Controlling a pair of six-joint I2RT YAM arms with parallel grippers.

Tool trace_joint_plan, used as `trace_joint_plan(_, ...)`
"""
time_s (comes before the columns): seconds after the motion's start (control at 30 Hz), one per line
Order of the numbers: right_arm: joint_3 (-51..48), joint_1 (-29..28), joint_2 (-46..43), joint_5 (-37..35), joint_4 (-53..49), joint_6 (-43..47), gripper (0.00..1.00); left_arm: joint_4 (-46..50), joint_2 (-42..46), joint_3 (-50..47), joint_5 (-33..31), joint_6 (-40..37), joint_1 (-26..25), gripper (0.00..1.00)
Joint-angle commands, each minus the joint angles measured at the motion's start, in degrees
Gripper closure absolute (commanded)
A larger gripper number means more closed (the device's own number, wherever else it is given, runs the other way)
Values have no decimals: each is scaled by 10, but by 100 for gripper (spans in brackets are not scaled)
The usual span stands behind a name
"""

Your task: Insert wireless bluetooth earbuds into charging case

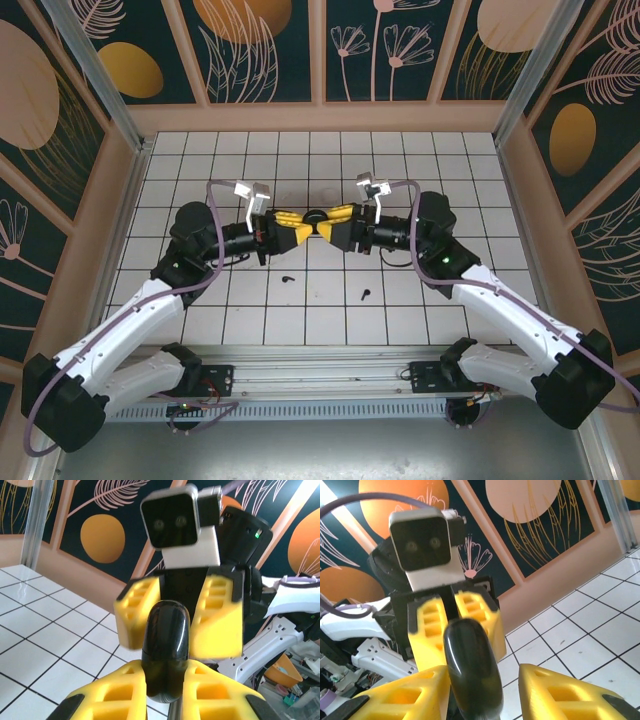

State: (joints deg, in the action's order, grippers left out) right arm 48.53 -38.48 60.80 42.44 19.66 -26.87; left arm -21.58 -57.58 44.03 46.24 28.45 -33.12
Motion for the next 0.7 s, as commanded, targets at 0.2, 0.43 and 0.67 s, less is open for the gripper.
trace_joint_plan(0.2,44,-2,28,-20,-41,20,60,54,16,10,9,-41,-3,95)
trace_joint_plan(0.43,48,2,35,-41,-70,30,60,71,31,9,2,-53,-3,96)
trace_joint_plan(0.67,44,26,44,-62,-95,10,59,62,36,6,2,-52,-3,97)
